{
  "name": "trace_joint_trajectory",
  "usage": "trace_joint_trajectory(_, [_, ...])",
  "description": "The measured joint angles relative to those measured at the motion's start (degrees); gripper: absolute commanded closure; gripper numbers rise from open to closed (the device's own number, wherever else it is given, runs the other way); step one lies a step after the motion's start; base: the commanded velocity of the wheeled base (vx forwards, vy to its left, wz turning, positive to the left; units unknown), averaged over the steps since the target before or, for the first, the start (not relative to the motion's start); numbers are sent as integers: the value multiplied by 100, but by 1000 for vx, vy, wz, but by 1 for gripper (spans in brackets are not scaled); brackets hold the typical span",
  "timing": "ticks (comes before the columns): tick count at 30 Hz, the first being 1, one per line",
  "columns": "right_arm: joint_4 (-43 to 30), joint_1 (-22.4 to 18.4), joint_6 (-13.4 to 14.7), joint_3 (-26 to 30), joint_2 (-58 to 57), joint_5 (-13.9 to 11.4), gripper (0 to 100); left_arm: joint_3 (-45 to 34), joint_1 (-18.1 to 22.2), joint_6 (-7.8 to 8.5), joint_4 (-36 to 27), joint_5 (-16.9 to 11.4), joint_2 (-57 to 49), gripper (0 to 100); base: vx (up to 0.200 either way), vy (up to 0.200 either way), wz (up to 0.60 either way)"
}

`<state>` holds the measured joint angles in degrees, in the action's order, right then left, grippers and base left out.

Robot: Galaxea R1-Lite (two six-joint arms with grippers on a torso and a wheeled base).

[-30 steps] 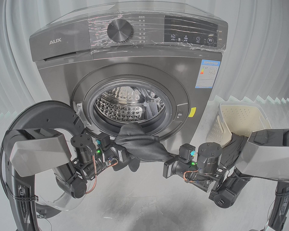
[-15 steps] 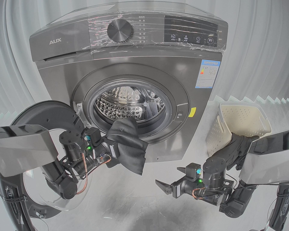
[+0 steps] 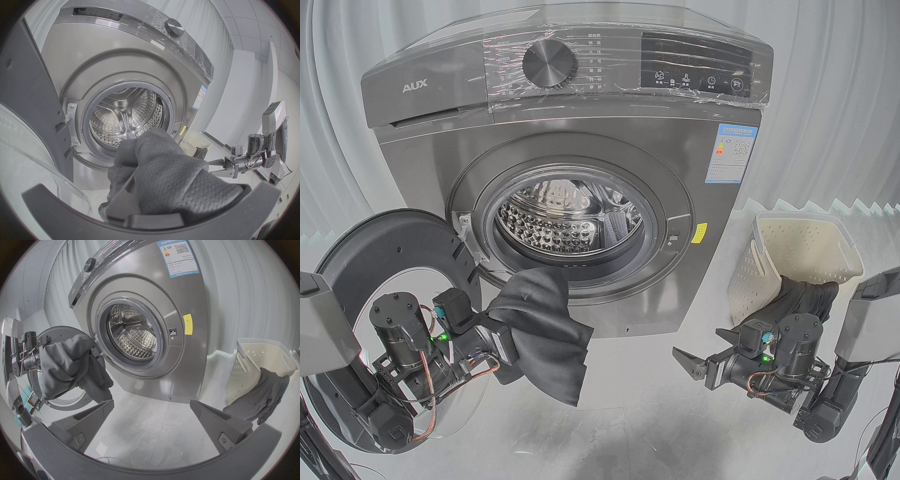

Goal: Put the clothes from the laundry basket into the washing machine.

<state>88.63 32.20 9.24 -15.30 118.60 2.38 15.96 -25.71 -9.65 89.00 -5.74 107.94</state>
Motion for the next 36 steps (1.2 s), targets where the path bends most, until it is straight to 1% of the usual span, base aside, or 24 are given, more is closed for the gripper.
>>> trace_joint_trajectory(2, [6, 24, 44, 119, -9, 16, 0, -30, -39, -2, 0, 17, -39, 100, 0, 0, 0])
trace_joint_trajectory(6, [-5, 22, 88, 174, -39, 29, 0, -67, -52, -5, -5, 38, 2, 100, 0, 0, 0])
trace_joint_trajectory(9, [-2, -20, 110, 216, -79, 33, 0, -78, -55, -6, -5, 39, 57, 100, 200, 0, 0])
trace_joint_trajectory(18, [-5, -28, 123, 271, -177, 35, 0, -89, -63, 27, -2, 55, 155, 100, 0, 0, 0])
trace_joint_trajectory(21, [-5, -6, 123, 268, -193, 35, 0, -100, -59, 27, 0, 52, 163, 100, 200, 0, 0])
trace_joint_trajectory(25, [-6, 10, 167, 271, -221, 35, 0, -119, -94, 40, -2, 55, 173, 100, 0, 0, 0])
trace_joint_trajectory(36, [-5, 33, 176, 277, -239, 35, 0, -149, -127, 44, -2, 55, 190, 100, 0, 0, 0])
